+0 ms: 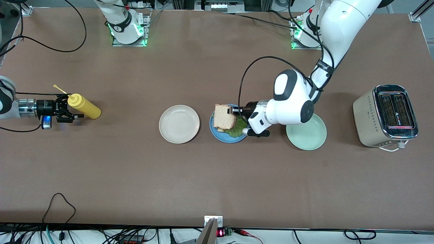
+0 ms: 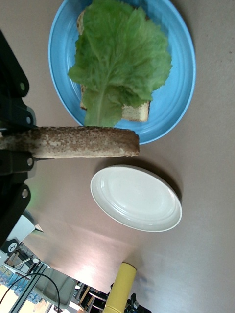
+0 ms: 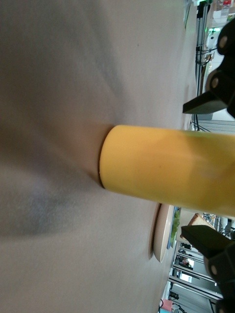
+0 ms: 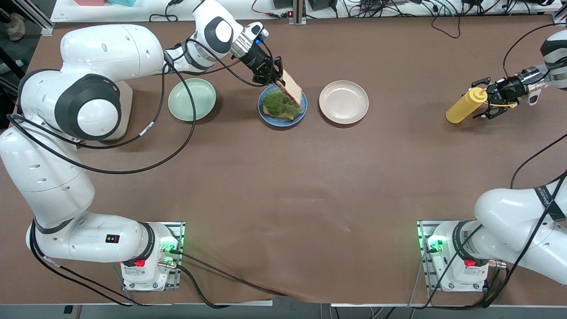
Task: Make sandwich in blue plate with both arms
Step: 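Lower the toast onto the lettuce on the blue plate with the left gripper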
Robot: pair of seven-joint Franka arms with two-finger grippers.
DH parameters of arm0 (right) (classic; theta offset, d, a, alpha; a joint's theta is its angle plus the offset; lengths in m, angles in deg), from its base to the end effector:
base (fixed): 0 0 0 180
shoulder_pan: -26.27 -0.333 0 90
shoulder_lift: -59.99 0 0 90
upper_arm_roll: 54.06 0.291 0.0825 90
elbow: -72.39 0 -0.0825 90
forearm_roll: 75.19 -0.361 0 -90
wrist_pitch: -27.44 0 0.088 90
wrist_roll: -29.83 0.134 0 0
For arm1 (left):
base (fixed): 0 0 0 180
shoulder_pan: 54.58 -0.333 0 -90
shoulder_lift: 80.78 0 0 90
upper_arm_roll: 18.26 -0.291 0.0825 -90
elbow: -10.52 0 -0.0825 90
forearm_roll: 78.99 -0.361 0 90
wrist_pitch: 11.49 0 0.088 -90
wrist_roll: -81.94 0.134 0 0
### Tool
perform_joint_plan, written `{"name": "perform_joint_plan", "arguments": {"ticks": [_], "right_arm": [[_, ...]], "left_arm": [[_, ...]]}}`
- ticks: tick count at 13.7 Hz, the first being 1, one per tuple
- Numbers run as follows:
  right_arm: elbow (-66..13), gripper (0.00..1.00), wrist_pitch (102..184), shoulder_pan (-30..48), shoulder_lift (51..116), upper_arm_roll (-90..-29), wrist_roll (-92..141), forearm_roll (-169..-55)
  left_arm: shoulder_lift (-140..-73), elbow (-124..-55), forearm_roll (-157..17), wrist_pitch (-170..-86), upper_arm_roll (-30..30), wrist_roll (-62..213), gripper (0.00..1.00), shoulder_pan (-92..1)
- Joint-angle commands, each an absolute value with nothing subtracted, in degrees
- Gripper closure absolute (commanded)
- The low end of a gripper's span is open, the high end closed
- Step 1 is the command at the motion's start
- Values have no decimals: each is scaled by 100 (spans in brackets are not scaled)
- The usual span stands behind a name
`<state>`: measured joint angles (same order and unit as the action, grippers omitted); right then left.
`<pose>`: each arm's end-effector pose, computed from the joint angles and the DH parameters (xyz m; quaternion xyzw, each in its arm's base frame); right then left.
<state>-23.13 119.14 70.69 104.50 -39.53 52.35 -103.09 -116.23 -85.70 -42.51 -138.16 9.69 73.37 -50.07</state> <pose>0.4954 -0.2160 0.1367 -0.7305 0.4701 0.3663 0.3335 0.5486 -0.3521 0.2599 0.9251 0.0322 -0.1559 0.3447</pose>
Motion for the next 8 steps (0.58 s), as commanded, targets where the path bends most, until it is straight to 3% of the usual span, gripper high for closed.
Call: {"name": "perform_joint_plan", "arguments": {"ticks": [1, 8], "right_arm": [[-2236, 0, 11947, 7189, 10534, -3815, 5015, -10191], [-2008, 0, 11876, 7443, 10525, -3824, 4908, -9866]], "left_arm": [[-11734, -8493, -4085, -13840, 969, 7543, 100, -5027], [-11901, -8475, -4085, -13875, 969, 8096, 100, -5264]]}}
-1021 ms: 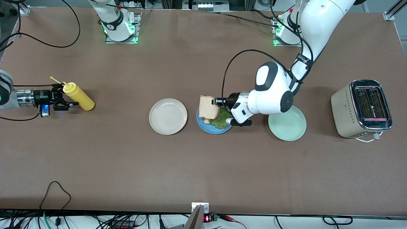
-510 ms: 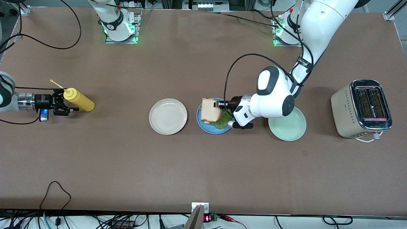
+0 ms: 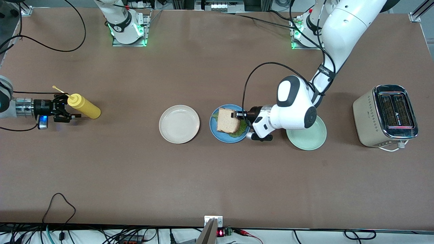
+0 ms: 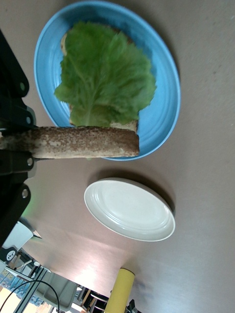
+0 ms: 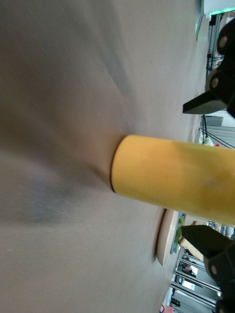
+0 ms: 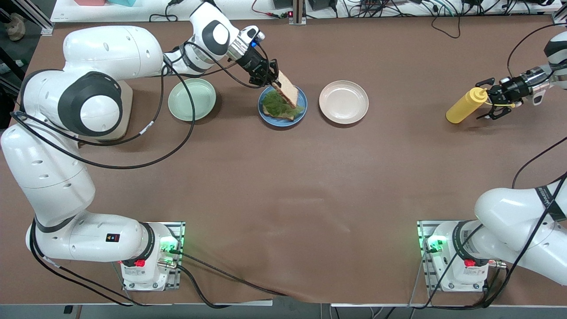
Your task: Make sandwich in blue plate with both arms
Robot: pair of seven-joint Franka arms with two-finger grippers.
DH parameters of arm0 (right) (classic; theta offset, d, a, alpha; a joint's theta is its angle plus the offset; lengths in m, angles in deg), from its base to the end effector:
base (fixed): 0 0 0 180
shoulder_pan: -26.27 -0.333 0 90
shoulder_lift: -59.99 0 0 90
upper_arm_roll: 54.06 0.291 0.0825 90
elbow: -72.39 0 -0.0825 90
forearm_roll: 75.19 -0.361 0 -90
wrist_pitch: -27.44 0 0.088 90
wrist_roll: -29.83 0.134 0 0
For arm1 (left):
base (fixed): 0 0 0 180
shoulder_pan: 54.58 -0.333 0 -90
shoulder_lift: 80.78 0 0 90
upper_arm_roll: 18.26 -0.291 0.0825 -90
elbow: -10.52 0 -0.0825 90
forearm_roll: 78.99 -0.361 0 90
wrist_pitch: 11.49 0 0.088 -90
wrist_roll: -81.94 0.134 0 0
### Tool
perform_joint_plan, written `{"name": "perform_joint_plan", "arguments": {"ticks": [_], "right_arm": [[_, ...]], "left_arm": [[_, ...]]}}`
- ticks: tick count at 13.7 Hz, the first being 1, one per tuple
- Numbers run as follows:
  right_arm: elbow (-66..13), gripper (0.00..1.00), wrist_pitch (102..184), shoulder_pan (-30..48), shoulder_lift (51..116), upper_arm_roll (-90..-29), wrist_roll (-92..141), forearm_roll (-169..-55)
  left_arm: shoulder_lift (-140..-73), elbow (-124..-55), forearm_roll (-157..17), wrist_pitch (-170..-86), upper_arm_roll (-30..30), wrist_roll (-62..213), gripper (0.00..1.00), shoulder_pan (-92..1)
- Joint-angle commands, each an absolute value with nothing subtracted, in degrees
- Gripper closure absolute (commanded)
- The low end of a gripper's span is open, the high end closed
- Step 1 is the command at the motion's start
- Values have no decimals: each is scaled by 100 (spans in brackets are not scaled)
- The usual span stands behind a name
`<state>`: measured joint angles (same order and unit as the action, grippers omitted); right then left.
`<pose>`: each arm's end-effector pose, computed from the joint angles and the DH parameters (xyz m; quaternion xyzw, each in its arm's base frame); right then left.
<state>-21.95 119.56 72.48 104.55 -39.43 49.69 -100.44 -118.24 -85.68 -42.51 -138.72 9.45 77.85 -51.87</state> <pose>0.4904 -0.2393 0.1390 -0.7494 0.4605 0.3449 0.3278 0.5592 -0.3320 0.2394 0.9244 0.0203 -0.1476 0.3511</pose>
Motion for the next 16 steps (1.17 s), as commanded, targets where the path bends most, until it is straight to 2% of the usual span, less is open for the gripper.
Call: {"name": "perform_joint_plan", "arguments": {"ticks": [1, 6, 8, 9, 10, 11, 12, 13, 16], "right_arm": [[-1990, 0, 11841, 7496, 10516, -3824, 4856, -9796], [-1682, 0, 11428, 7602, 10481, -3815, 4759, -9585], [-1629, 0, 11297, 7646, 10472, -3815, 4759, -9576], [-1533, 0, 11174, 7646, 10472, -3824, 4759, -9541], [-1437, 0, 11069, 7681, 10472, -3815, 4759, -9506], [-1349, 0, 10955, 7690, 10472, -3815, 4759, -9471], [-1296, 0, 10884, 7716, 10464, -3815, 4750, -9435], [-1295, 0, 10874, 7716, 10464, -3815, 4741, -9409], [-1217, 0, 10708, 7760, 10376, -3824, 4557, -9365]], "left_arm": [[-11936, -8475, -4076, -13875, 978, 8184, 100, -5299], [-12112, -8484, -4050, -13884, 978, 8299, 99, -5335], [-12174, -8475, -3953, -13884, 978, 8299, 95, -5335], [-12235, -8475, -3953, -13884, 978, 8299, 89, -5343], [-12279, -8467, -3953, -13884, 978, 8325, 81, -5387], [-12340, -8458, -3971, -13884, 978, 8378, 64, -5414], [-12367, -8414, -3953, -13884, 969, 8431, 37, -5414], [-12419, -8397, -3953, -13884, 969, 8440, 0, -5414], [-12394, -8388, -3892, -13875, 969, 8440, 0, -5414]]}}
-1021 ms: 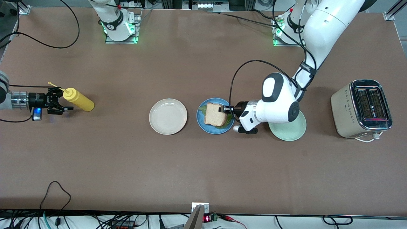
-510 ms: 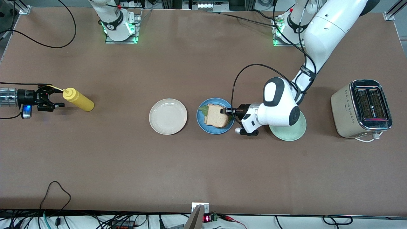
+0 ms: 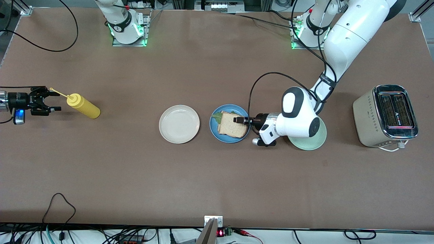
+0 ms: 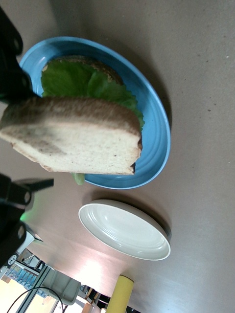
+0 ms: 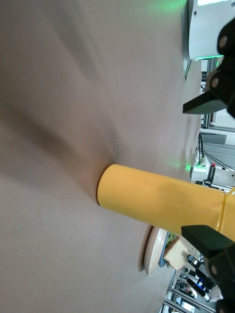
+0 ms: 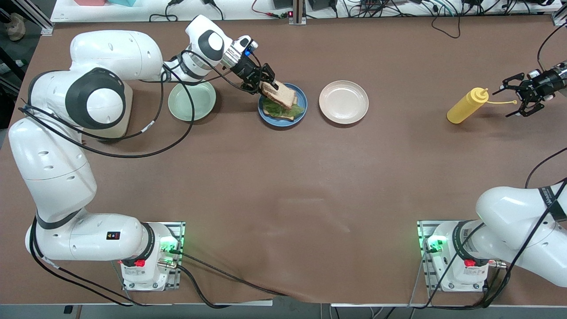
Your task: Make sandwich in blue plate with both arms
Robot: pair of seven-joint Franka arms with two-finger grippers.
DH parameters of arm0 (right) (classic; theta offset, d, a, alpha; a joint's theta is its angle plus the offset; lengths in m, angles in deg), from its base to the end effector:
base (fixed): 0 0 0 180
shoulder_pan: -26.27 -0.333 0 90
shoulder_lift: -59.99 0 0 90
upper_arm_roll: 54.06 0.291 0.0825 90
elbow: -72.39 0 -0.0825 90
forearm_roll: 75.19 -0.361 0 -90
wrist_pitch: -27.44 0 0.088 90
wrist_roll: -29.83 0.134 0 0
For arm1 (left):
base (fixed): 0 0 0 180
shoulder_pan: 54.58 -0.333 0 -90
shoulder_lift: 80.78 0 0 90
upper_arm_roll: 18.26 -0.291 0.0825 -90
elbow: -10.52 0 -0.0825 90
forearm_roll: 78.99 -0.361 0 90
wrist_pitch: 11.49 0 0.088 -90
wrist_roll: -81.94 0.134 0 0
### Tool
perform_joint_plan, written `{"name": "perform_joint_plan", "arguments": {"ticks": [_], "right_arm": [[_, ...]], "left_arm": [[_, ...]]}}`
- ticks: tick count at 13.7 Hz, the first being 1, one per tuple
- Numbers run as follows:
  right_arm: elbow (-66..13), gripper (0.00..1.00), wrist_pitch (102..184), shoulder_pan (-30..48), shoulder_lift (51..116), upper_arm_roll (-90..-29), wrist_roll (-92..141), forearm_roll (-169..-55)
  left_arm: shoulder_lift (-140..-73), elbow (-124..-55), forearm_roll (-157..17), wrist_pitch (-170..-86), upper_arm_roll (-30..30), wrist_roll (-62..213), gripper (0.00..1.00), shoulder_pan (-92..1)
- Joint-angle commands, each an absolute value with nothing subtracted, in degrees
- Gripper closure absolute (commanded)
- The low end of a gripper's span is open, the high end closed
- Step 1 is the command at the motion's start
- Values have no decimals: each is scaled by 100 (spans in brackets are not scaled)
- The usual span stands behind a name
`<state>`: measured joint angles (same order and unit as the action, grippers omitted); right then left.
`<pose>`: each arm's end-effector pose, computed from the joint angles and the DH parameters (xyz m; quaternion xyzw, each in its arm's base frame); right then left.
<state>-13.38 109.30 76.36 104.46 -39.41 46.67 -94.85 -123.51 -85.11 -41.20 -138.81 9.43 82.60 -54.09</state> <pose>0.4790 -0.2963 0.1847 -0.7742 0.4266 0.3430 0.3177 0.5647 -0.3108 0.1915 0.9148 0.0243 -0.1653 0.3677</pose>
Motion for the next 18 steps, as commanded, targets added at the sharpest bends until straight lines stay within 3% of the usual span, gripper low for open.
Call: {"name": "perform_joint_plan", "arguments": {"ticks": [1, 3, 5, 10, 17, 18], "right_arm": [[-1059, 0, 10559, 7760, 10289, -3815, 4557, -9365], [-647, 0, 10199, 7751, 10043, -3746, 4548, -9182], [-128, 0, 9847, 7743, 9508, -3045, 4548, -8454], [-91, 0, 9916, 7279, 8339, -2014, 4408, -7617], [-179, 0, 10488, 5407, 7248, -2119, 4345, -6799], [-327, 0, 10470, 5100, 7116, -2363, 4406, -6790]], "left_arm": [[-12359, -8396, -3892, -13858, 969, 8431, 0, -5440], [-12044, -8475, -3909, -13796, 995, 8396, 0, -5440], [-11481, -8738, -3900, -13630, 1031, 8352, 0, -5414], [-10576, -9126, -4119, -13077, 847, 8125, 0, -5475], [-9714, -8925, -7096, -12049, 767, 7719, 0, -6186], [-9626, -8741, -7352, -11778, 758, 7719, 0, -6239]]}}
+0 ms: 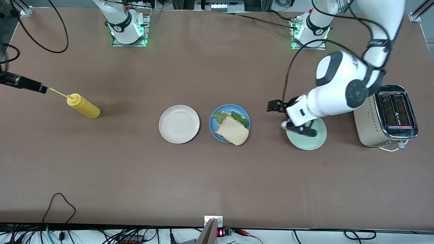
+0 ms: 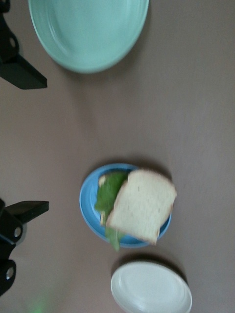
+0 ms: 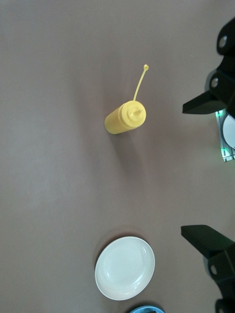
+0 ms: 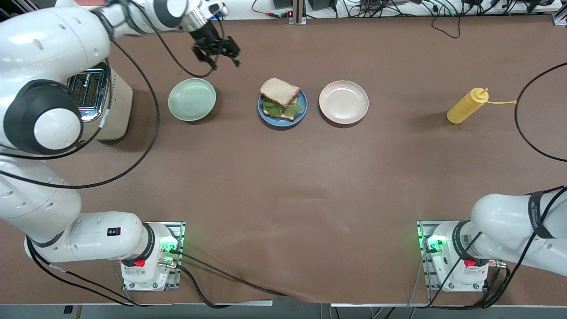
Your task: Make sandwich in blue plate with both arms
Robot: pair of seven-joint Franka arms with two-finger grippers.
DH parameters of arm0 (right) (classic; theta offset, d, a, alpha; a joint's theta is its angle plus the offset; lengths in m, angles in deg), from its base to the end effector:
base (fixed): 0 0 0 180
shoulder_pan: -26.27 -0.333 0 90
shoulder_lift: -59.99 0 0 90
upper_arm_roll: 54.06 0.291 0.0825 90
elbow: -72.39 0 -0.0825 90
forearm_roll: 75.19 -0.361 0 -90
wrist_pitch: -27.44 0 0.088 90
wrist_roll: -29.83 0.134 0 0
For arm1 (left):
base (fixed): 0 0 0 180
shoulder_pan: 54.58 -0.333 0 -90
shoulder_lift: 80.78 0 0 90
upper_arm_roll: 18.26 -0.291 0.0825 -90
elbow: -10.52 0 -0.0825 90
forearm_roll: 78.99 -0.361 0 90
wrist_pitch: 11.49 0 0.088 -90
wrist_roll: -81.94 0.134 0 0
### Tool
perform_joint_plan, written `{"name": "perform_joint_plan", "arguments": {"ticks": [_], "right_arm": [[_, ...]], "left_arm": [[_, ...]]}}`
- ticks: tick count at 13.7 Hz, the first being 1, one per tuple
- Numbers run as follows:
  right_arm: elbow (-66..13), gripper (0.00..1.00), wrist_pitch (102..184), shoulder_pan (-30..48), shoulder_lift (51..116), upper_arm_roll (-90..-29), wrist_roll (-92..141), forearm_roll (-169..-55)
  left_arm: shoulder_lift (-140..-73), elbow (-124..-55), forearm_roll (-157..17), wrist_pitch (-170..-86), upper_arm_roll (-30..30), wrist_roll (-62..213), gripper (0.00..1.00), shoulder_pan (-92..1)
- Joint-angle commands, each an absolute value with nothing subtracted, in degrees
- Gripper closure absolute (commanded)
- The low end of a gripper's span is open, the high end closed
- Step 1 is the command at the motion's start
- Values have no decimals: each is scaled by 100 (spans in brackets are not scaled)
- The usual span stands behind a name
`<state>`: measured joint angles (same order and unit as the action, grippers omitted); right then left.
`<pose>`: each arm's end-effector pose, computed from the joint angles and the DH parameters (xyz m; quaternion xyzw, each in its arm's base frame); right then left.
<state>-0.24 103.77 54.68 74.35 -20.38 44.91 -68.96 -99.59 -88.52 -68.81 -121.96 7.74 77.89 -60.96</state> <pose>0.5628 -0.0056 0.5672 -0.9925 0.0964 0.0745 0.0026 0.5652 -0.2012 0.3641 0.9828 -0.0920 -0.0795 0.1390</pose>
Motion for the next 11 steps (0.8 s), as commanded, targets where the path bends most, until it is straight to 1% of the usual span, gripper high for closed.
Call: {"name": "perform_joint_plan", "arguments": {"ticks": [1, 2, 3, 4, 5, 7, 9, 11], "right_arm": [[-528, 0, 10461, 4636, 6932, -2800, 4320, -6781], [-748, 0, 10487, 4153, 6809, -3240, 4319, -6790], [-994, 0, 10592, 3835, 6685, -3636, 4293, -6851], [-1240, 0, 10767, 3596, 6571, -3840, 4258, -6860], [-1625, 0, 11117, 3411, 6405, -4085, 4223, -6860], [-2399, 0, 11942, 3287, 6062, -4307, 3751, -6877], [-2639, 0, 12288, 3321, 6016, -4334, 3371, -6938], [-2640, 0, 12325, 3330, 6086, -4465, 3457, -7096]], "left_arm": [[-9608, -8522, -7572, -11540, 732, 7711, 0, -6257], [-9547, -8276, -7766, -11285, 575, 7676, 0, -6258], [-9450, -8117, -7924, -11135, 269, 7675, 0, -6162], [-9406, -7967, -8082, -11098, -65, 7675, 0, -6048], [-9301, -7835, -8119, -11089, -451, 7710, 0, -6012], [-9055, -7816, -8119, -11072, -962, 7737, 0, -6003], [-8774, -7816, -8050, -10626, -1297, 7746, 0, -5959], [-8475, -7895, -8031, -10370, -1342, 7702, 0, -6002]]}}
